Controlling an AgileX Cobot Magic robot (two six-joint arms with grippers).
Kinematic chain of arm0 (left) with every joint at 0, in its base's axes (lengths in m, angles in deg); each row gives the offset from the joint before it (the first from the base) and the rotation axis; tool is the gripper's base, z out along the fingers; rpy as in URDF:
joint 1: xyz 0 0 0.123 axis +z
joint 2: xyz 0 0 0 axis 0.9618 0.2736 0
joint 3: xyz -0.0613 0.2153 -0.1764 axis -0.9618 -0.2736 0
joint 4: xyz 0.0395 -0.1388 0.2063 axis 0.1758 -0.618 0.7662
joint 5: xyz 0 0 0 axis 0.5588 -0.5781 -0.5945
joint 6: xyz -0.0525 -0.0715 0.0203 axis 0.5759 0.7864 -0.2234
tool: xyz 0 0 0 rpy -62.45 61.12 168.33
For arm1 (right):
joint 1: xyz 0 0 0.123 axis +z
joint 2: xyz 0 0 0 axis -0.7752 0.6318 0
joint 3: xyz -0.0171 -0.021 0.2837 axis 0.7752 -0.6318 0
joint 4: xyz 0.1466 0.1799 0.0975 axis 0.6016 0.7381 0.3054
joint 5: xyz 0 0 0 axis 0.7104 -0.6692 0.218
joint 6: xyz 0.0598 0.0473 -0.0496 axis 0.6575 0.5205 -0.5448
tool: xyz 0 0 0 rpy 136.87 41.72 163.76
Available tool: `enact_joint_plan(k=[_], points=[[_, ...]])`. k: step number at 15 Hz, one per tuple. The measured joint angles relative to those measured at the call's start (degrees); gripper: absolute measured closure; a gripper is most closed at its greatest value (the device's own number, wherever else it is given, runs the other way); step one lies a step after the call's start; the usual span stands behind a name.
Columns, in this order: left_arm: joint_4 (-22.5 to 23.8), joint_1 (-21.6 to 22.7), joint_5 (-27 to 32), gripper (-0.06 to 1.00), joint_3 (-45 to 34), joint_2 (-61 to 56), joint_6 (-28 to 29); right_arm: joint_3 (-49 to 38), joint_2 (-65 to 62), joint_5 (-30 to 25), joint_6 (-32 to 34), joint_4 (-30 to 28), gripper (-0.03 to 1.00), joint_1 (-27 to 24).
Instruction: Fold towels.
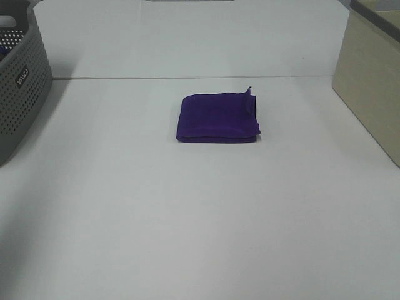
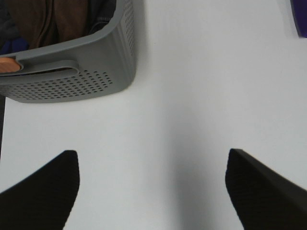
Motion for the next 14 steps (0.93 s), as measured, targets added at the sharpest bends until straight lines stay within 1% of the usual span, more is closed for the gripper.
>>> enact_joint_plan(k=[3, 4, 6, 7, 8, 12, 14], points=[[0.1, 0.0, -1.9, 0.18, -8.8, -14.4, 0.0, -6.5, -8.7, 0.0, -0.6, 0.0, 0.18, 0.0], [0.1, 0.0, -1.9, 0.18, -10.0, -16.4, 0.0, -7.4, -9.8, 0.0, -0.8, 0.0, 0.18, 0.0], [0.1, 0.0, -1.8, 0.18, -14.0, -25.4, 0.2, -10.8, -15.4, -0.1, -2.6, 0.0, 0.18, 0.0], [0.1, 0.0, -0.1, 0.18, -17.1, -33.9, 0.7, -13.6, -21.1, -0.1, -3.2, 0.0, 0.18, 0.0], [0.1, 0.0, 1.5, 0.18, -18.0, -37.8, 0.9, -15.0, -23.7, -0.1, -3.3, 0.0, 0.18, 0.0], [0.1, 0.0, 7.3, 0.18, -20.7, -50.4, 1.0, -19.7, -30.3, -0.2, -3.5, -0.2, 0.18, 0.0], [-0.1, 0.0, 8.9, 0.18, -22.8, -51.9, 1.1, -22.1, -30.3, -0.2, -4.8, -0.2, 0.18, 0.0]])
